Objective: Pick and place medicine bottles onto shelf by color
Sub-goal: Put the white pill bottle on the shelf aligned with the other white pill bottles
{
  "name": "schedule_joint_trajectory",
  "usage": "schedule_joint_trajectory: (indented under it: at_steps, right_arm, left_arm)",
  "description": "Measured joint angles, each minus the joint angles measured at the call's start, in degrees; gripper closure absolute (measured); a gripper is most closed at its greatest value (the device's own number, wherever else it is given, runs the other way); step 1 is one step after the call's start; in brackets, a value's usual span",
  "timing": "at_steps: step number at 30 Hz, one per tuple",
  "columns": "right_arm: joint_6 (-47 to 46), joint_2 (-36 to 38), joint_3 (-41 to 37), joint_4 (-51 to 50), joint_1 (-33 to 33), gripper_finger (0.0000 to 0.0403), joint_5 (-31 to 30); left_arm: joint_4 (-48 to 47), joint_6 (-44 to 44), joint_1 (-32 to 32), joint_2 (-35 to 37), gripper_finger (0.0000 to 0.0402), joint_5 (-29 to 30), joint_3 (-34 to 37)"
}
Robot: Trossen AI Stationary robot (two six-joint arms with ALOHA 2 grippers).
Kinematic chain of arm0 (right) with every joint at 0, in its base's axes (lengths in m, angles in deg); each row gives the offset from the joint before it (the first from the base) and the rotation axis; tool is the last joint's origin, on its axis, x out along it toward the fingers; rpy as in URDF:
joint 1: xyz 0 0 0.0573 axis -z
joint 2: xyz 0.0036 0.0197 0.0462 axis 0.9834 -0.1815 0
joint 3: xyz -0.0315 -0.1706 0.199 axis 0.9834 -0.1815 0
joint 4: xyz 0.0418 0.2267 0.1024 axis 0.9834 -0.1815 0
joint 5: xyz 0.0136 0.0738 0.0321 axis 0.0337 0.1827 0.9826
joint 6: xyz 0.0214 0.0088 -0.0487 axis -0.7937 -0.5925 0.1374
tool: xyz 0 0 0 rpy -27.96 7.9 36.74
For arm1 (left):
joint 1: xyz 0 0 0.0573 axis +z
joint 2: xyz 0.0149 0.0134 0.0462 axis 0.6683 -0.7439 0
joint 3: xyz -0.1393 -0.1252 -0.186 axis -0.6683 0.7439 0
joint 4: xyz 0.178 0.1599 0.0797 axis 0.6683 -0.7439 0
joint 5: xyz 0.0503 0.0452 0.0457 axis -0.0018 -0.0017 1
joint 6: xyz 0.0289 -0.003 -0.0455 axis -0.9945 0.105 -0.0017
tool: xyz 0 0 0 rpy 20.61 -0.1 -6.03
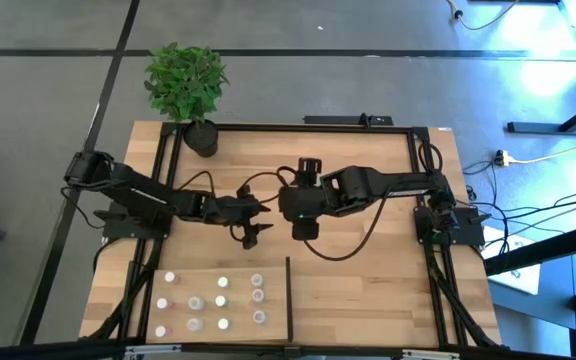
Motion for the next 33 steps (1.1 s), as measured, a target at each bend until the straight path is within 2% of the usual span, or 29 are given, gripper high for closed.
schedule_joint_trajectory:
  at_steps: [14,22,28,33]
  right_arm:
    - [-0.01,0.0,-0.02,12.51,0.0,0.0138,0.01]
    - [0.07,0.0,-0.02,15.56,-0.02,0.0138,0.0]
    - [0.14,0.0,-0.02,16.2,-0.02,0.0138,0.02]
    - [0.14,0.0,-0.02,16.59,-0.02,0.0138,0.0]
  left_arm:
    - [-0.29,-0.04,-0.66,-0.35,0.0176,0.01,0.0]
    - [2.63,-0.21,-1.4,-1.87,0.0175,-0.36,-0.05]
    - [7.63,-3.17,-1.14,-5.55,0.0156,-1.7,0.0]
    - [11.53,-3.04,0.09,-8.19,0.012,-1.72,-0.01]
